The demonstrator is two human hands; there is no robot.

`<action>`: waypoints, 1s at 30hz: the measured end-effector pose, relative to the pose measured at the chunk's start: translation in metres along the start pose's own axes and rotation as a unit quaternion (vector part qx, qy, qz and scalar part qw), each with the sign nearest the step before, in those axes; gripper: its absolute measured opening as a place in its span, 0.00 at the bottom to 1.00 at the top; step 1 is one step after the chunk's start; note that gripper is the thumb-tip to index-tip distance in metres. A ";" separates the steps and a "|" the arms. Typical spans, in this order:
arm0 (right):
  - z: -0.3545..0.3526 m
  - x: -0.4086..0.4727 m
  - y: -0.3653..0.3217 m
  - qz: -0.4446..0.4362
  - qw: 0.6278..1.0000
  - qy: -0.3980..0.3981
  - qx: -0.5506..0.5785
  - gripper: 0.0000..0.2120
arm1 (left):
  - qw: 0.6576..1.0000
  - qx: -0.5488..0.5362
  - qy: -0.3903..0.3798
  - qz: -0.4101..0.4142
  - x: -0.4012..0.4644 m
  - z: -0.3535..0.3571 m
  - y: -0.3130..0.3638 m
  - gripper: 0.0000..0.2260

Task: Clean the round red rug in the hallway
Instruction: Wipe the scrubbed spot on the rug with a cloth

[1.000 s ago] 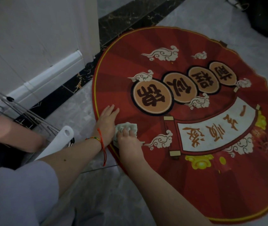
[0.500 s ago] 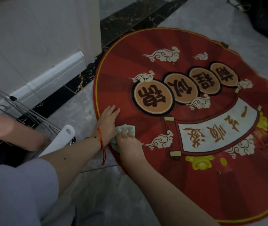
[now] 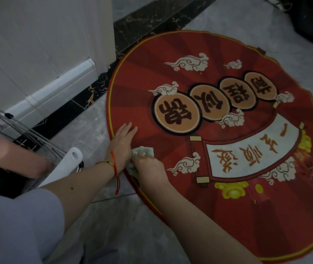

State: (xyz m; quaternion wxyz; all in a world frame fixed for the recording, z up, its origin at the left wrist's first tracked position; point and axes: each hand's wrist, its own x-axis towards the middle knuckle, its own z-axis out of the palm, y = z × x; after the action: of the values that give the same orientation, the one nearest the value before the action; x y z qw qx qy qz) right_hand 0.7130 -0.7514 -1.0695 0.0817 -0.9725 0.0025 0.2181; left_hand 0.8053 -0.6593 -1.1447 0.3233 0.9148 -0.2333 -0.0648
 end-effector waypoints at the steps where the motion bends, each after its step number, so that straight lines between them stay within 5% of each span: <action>1: -0.007 0.006 0.007 0.018 0.999 -0.031 -0.005 0.30 | 1.000 0.002 -0.009 0.001 0.000 -0.001 0.000 0.23; 4: -0.016 0.023 0.019 0.059 0.995 -0.077 -0.018 0.43 | 1.000 -0.004 0.000 0.016 -0.002 -0.003 0.002 0.23; 10: 0.007 0.016 0.023 0.028 0.999 0.039 -0.006 0.34 | 0.999 0.005 0.025 0.020 -0.006 0.001 0.006 0.23; 16: -0.016 0.019 0.027 0.032 0.999 -0.018 -0.038 0.33 | 0.999 0.029 0.025 0.019 -0.005 0.003 0.006 0.23; 21: -0.030 0.023 0.047 0.123 0.991 0.030 -0.042 0.14 | 0.998 0.031 0.059 0.014 -0.003 0.008 0.005 0.18; 26: -0.016 0.022 0.043 0.097 0.991 0.084 -0.045 0.15 | 0.996 0.055 0.068 0.015 -0.002 0.010 0.012 0.15; 30: -0.027 0.019 0.053 0.078 0.993 0.054 -0.065 0.15 | 0.995 0.061 0.079 0.002 0.000 0.011 0.012 0.15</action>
State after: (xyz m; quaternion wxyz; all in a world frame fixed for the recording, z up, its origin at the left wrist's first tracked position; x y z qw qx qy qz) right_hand 0.7391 -0.8070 -1.0618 0.0011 -0.9830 0.0682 0.1704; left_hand 0.7979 -0.6741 -1.1458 0.2841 0.9347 -0.2124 0.0231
